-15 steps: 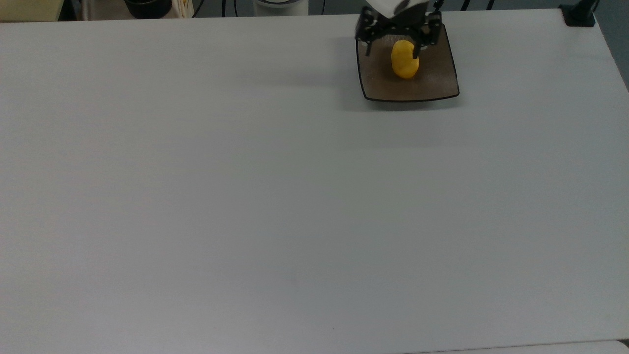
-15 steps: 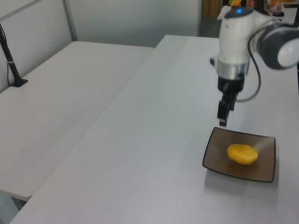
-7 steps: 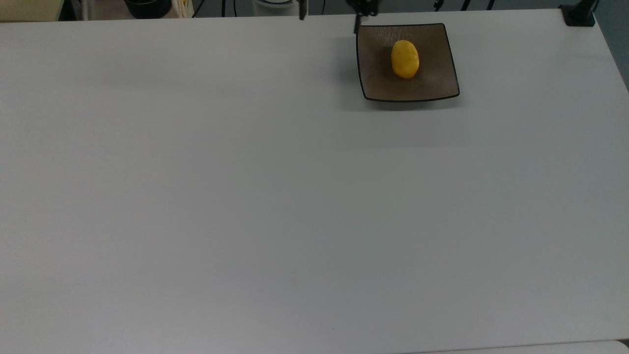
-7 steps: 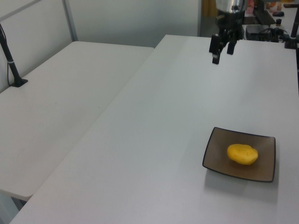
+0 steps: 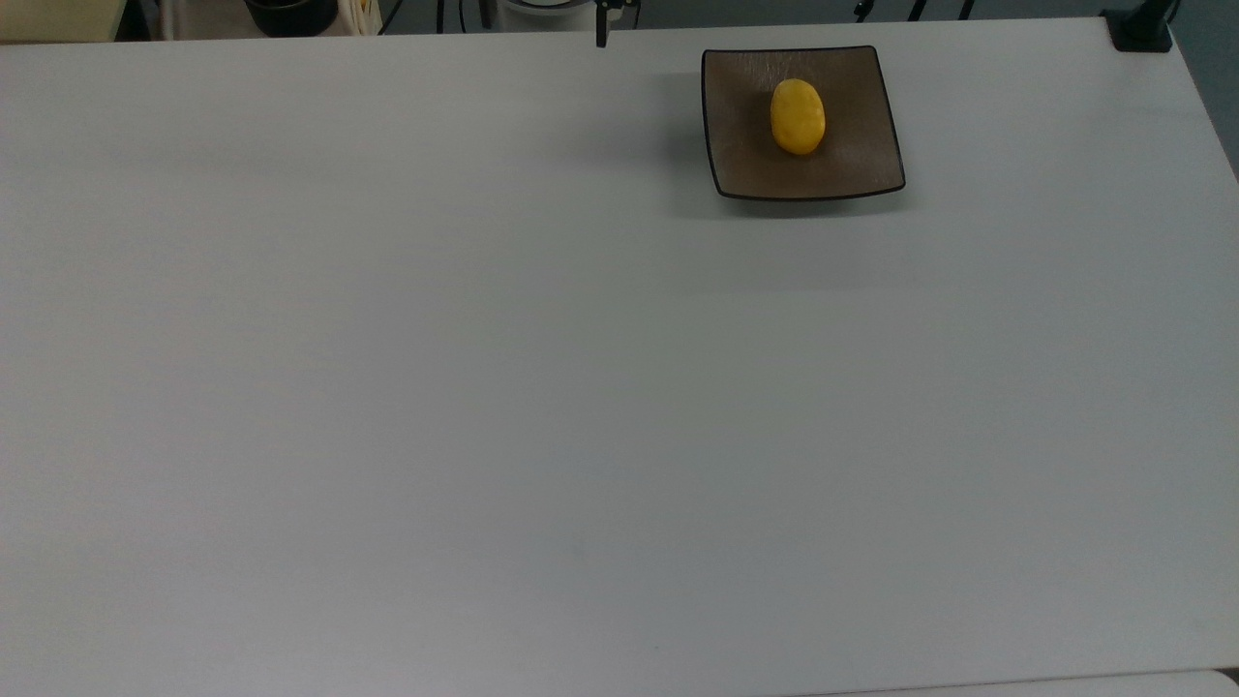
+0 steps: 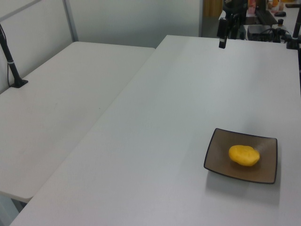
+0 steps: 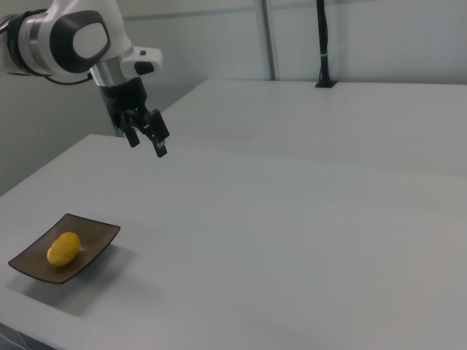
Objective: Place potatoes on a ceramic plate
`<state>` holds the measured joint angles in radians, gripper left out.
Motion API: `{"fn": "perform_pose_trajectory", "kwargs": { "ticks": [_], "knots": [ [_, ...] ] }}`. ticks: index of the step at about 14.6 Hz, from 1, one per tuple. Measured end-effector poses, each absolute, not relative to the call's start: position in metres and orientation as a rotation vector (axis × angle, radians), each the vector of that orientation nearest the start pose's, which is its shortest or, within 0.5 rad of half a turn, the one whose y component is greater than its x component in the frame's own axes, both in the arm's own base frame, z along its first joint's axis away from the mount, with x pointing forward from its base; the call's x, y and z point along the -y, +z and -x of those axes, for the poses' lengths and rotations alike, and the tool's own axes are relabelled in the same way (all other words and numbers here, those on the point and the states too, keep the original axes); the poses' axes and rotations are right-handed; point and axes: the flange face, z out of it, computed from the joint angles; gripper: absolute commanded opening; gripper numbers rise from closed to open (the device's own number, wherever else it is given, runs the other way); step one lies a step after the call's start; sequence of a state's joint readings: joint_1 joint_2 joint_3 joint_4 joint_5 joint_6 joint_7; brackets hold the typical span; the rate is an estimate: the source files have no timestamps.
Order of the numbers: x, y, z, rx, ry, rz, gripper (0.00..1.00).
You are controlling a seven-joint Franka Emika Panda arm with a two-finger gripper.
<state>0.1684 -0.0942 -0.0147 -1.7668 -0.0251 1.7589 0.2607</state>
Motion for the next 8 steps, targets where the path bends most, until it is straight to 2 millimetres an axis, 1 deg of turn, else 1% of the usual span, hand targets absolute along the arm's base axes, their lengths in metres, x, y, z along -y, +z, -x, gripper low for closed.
{"fn": "perform_pose_trajectory", "kwargs": {
  "ticks": [3, 5, 8],
  "knots": [
    [-0.069, 0.598, -0.536, 0.200, -0.134, 3.143, 1.00],
    [-0.067, 0.596, -0.537, 0.255, -0.127, 3.110, 1.00],
    [-0.063, 0.596, -0.538, 0.266, -0.124, 3.088, 1.00]
  ]
}}
